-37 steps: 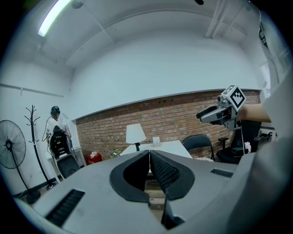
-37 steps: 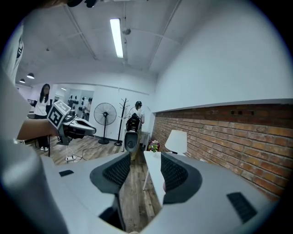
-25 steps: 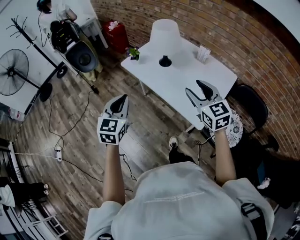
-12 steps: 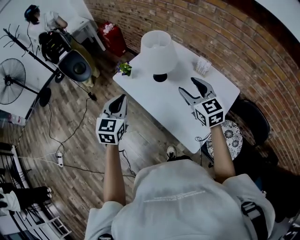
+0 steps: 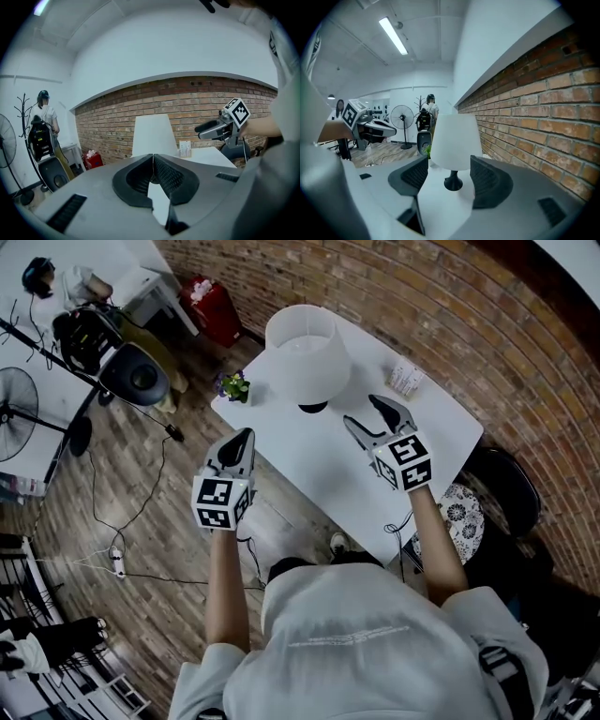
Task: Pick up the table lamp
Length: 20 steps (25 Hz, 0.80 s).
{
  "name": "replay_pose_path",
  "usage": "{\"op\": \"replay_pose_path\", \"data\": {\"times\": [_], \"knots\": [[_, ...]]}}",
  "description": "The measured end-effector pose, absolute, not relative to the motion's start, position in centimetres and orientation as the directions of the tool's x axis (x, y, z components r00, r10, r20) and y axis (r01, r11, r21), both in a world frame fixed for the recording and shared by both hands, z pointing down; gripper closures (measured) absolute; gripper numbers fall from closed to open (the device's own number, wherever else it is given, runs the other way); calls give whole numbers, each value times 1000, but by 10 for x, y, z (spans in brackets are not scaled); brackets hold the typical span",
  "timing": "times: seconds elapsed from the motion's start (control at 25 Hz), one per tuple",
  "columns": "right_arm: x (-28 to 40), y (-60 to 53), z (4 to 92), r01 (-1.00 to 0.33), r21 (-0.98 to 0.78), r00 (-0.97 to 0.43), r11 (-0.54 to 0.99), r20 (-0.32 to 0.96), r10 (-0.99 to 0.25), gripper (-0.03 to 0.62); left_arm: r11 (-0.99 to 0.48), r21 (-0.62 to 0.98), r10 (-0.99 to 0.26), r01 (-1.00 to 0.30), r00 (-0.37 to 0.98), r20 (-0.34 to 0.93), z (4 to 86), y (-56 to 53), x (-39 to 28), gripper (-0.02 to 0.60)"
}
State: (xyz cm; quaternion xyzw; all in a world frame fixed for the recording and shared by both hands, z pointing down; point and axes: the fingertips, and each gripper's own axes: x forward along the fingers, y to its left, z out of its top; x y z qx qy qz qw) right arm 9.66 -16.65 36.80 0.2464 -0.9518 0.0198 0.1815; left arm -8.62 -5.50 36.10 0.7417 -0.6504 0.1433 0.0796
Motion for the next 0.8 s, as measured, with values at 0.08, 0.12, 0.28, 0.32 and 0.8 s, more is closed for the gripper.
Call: {"op": "replay_pose_path", "data": {"times": [0.08, 0.12, 0.28, 0.32, 0.8], "knots": [[91, -172, 381, -478, 50, -804, 877, 377, -460, 312, -161, -62, -936, -985, 132, 325, 367, -62, -89, 568], [88, -175, 388, -479, 50, -799, 876, 389, -459, 310, -172, -60, -934, -983, 144, 328, 370, -65, -91, 568], [69, -184, 411, -503, 53, -766, 863, 435, -473, 307, -222, -41, -921, -974, 195, 338, 384, -72, -112, 568], [63, -185, 415, -513, 57, -756, 857, 444, -482, 306, -239, -33, -915, -971, 213, 341, 389, -74, -119, 568], [27, -199, 453, -718, 33, -623, 695, 415, -663, 296, -464, 10, -825, -886, 436, 360, 420, -111, -181, 568]]}}
